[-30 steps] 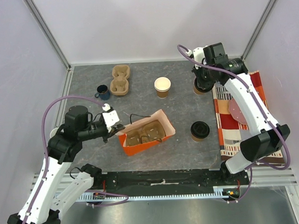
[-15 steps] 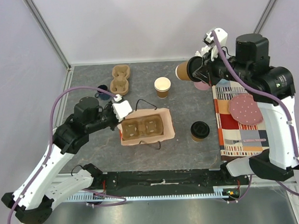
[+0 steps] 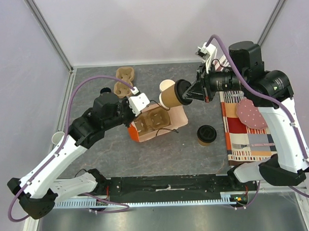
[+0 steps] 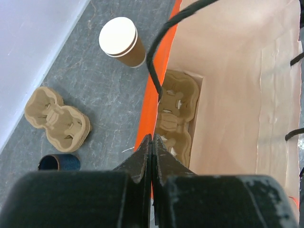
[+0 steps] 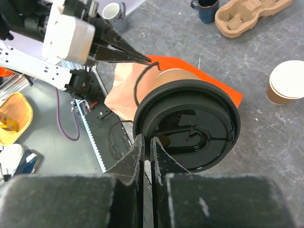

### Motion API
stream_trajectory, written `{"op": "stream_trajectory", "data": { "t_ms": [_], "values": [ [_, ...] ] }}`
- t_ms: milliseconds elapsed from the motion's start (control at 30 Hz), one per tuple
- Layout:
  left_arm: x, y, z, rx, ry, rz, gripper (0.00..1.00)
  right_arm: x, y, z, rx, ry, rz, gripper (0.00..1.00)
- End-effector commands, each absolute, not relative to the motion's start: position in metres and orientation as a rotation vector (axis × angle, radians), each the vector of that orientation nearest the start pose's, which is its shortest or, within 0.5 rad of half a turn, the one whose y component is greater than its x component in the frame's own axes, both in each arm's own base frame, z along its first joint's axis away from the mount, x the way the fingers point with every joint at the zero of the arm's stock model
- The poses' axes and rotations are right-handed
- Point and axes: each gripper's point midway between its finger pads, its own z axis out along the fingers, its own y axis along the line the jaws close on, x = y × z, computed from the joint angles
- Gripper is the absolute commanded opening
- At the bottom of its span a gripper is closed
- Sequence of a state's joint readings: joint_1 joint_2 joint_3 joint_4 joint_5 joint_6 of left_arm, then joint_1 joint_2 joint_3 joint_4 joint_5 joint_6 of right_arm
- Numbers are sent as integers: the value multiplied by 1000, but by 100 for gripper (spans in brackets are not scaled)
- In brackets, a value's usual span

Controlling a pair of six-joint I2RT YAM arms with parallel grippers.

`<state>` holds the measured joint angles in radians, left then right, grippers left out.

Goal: Pack the takeout coffee

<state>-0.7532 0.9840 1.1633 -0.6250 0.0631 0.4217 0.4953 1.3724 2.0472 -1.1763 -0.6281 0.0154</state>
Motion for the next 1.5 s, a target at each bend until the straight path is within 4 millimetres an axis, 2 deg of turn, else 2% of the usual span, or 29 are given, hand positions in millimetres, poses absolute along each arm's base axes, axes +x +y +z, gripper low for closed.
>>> {"op": "stream_trajectory", "data": {
  "t_ms": [0, 100, 200, 267, 333, 400, 433, 500, 533, 567, 633, 767, 933, 1033, 1067, 1133, 1333, 1467],
  "values": [
    [237, -226, 325, 1062, 1623, -363, 2, 181, 229, 450, -926, 1830, 1043, 0],
    [238, -223, 319, 1061, 1649, -344, 2, 181, 228, 448, -910, 1845, 1035, 0],
    [233, -220, 315, 1065, 1665, -356, 2, 186, 221, 456, -875, 1830, 964, 0],
    [230, -221, 312, 1074, 1669, -373, 2, 184, 218, 464, -869, 1810, 954, 0],
    [229, -220, 310, 1072, 1675, -375, 2, 178, 213, 461, -868, 1840, 939, 0],
    [229, -220, 311, 1076, 1668, -369, 2, 173, 200, 448, -844, 1898, 878, 0],
    [229, -220, 313, 1082, 1654, -366, 2, 173, 197, 433, -834, 1949, 864, 0],
    [229, -220, 315, 1088, 1644, -365, 2, 167, 190, 421, -862, 1954, 835, 0],
    [228, -219, 315, 1089, 1643, -364, 2, 167, 192, 404, -881, 1999, 844, 0],
    [228, -218, 314, 1087, 1647, -362, 2, 167, 193, 397, -883, 2017, 856, 0],
    [226, -219, 313, 1094, 1643, -373, 2, 173, 201, 392, -885, 2007, 886, 0],
    [222, -221, 313, 1086, 1651, -405, 2, 187, 217, 396, -915, 1953, 896, 0],
    [213, -228, 310, 1077, 1669, -487, 2, 178, 226, 372, -1019, 1996, 869, 0],
    [211, -227, 309, 1066, 1674, -500, 2, 171, 227, 357, -1071, 2031, 815, 0],
    [211, -227, 310, 1065, 1673, -503, 2, 166, 232, 354, -1111, 2025, 809, 0],
    [209, -227, 312, 1055, 1668, -511, 2, 172, 232, 347, -1140, 2021, 708, 0],
    [203, -228, 307, 1048, 1669, -550, 2, 183, 256, 322, -1287, 1976, 561, 0],
    [201, -227, 304, 1043, 1673, -557, 2, 179, 271, 301, -1405, 1971, 507, 0]
  ]
}}
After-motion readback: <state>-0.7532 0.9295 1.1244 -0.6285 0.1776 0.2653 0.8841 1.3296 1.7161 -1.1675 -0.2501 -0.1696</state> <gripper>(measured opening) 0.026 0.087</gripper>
